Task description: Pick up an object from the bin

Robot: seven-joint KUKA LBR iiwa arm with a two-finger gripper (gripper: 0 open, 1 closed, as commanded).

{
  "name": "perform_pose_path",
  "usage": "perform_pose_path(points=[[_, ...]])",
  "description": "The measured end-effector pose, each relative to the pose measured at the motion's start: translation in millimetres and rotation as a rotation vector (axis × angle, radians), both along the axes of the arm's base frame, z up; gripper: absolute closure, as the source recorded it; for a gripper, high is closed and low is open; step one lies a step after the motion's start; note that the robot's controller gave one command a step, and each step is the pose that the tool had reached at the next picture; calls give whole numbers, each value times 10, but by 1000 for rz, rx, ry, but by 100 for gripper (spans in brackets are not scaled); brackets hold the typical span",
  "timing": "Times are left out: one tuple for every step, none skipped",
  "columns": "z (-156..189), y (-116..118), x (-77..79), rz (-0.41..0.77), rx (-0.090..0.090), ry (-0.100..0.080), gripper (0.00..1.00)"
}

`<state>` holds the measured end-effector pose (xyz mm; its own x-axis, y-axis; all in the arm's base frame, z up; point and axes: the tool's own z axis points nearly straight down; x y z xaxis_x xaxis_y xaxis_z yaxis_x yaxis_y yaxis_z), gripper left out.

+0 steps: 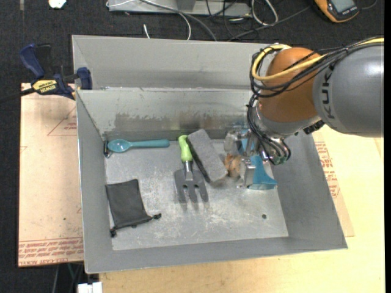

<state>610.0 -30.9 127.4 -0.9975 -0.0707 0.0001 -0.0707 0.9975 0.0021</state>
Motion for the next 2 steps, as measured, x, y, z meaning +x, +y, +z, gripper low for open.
perform_pose_path(points=[[47,35,58,1,2,-5,0],[-409,-51,166,-73,3,-8,0]])
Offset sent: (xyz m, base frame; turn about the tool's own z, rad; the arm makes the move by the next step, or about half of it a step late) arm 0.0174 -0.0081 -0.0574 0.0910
